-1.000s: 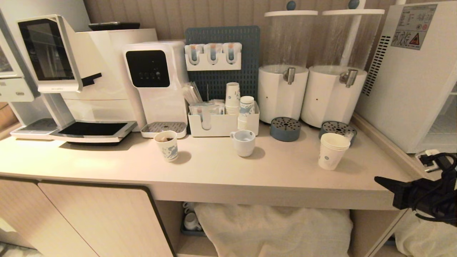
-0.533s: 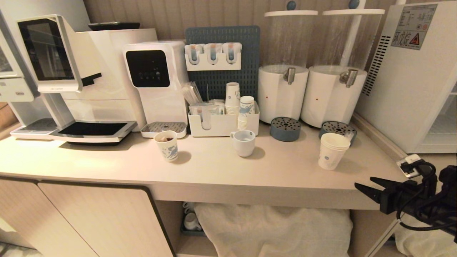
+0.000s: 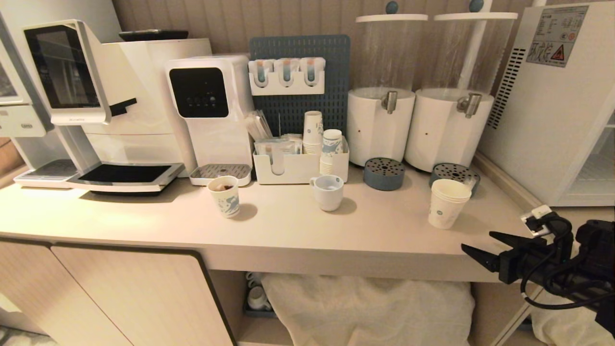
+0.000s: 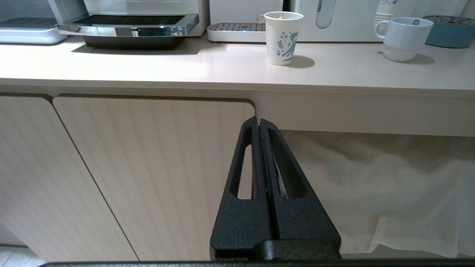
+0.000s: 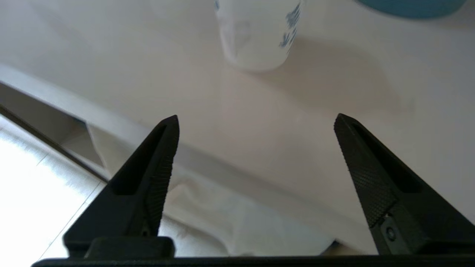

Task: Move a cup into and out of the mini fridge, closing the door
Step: Put the paper cup in the freezer

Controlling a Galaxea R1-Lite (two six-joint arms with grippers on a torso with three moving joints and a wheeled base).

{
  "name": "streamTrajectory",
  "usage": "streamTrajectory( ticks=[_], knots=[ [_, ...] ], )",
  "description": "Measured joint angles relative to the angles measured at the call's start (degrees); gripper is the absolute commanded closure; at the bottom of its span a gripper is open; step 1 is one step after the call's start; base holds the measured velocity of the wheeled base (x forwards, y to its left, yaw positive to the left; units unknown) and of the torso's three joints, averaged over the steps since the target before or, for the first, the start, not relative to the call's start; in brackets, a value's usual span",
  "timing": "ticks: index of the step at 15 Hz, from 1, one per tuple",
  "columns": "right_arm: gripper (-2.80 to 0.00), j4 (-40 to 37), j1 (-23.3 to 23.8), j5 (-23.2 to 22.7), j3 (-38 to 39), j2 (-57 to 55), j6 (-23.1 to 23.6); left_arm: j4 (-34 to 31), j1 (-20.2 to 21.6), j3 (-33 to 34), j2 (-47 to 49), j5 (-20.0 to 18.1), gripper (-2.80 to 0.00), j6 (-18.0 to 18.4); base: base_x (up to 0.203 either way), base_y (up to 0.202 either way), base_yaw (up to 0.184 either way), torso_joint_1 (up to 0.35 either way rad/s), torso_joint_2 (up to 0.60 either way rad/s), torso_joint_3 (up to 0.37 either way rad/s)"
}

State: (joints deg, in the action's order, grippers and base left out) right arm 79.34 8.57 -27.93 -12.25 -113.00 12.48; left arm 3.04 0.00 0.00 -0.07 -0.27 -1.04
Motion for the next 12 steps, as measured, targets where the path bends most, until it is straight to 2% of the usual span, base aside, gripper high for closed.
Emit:
streamTrajectory(
  ticks=[5,12],
  knots=[
    [-2.8,7.5,-0.8,2.2,-1.6,-5.9,-0.2,0.0,0.0,0.0,0.0,0.0,0.0,0.0,0.0,0.0,0.0,0.0,0.0,0.0],
    [-2.8,7.3,-4.5,5.9,-7.2,-9.4,-0.7,0.0,0.0,0.0,0.0,0.0,0.0,0.0,0.0,0.0,0.0,0.0,0.0,0.0]
  ],
)
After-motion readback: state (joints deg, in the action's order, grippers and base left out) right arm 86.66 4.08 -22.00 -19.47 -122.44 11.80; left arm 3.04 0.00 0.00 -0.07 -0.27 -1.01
